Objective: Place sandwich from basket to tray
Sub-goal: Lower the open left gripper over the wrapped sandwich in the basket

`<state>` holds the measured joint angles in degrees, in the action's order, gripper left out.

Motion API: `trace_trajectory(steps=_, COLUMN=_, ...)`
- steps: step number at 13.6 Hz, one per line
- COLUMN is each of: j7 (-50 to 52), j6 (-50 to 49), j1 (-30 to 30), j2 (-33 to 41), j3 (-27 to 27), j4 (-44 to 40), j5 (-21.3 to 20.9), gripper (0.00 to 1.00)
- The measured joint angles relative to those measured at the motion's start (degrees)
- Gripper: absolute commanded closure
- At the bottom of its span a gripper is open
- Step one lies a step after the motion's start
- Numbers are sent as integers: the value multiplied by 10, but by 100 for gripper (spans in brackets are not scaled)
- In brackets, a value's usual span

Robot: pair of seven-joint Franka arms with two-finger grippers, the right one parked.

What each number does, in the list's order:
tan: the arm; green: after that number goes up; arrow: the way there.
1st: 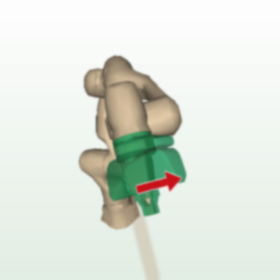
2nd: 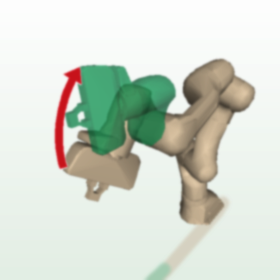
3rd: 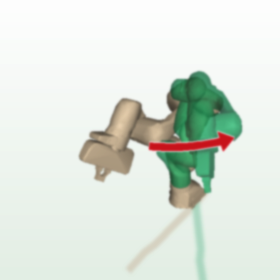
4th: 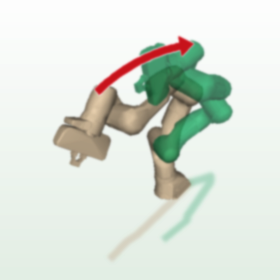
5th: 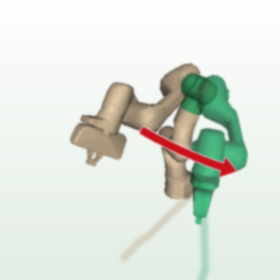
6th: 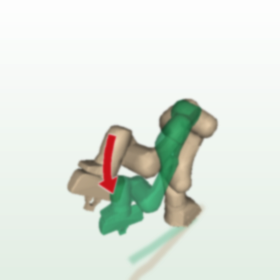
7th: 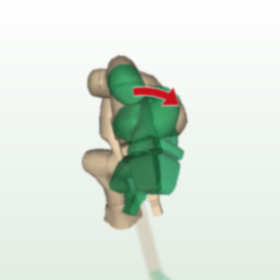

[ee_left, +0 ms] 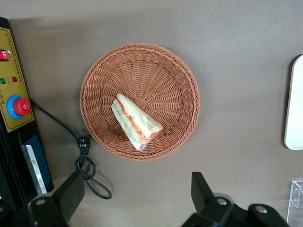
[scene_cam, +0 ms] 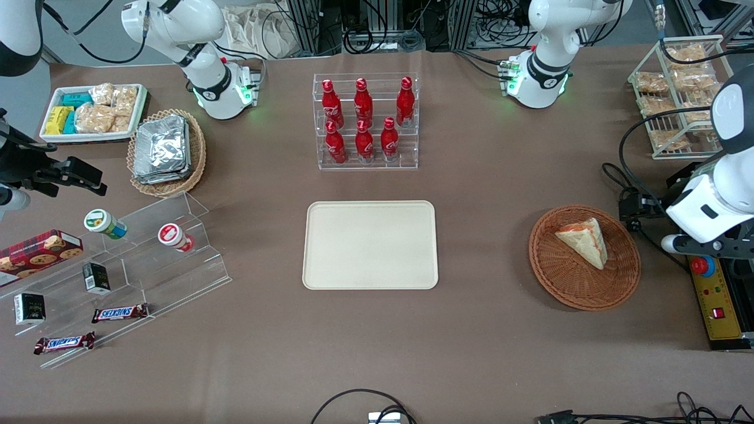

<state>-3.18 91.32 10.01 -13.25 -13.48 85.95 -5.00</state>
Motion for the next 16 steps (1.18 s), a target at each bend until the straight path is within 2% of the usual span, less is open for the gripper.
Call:
trace_trajectory(steps=6, j7=33, j6=-2, j1=-5, j2=-23, j3=0, j4=2, j5=-1, gripper=0)
trace_trajectory(steps=8, j7=94, j6=11, j1=-4, j2=-36, j3=1, j4=24, j5=-2, gripper=0)
trace_trajectory(steps=11, j7=238, j6=121, j1=-1, j2=-32, j3=3, j4=111, j5=-2, gripper=0)
trace_trajectory(steps=14, j7=394, j6=274, j1=10, j2=-12, j3=5, j4=246, j5=-2, gripper=0)
trace_trajectory(steps=16, j7=449, j6=363, j1=15, j2=1, j3=13, j4=329, j5=-2, gripper=0)
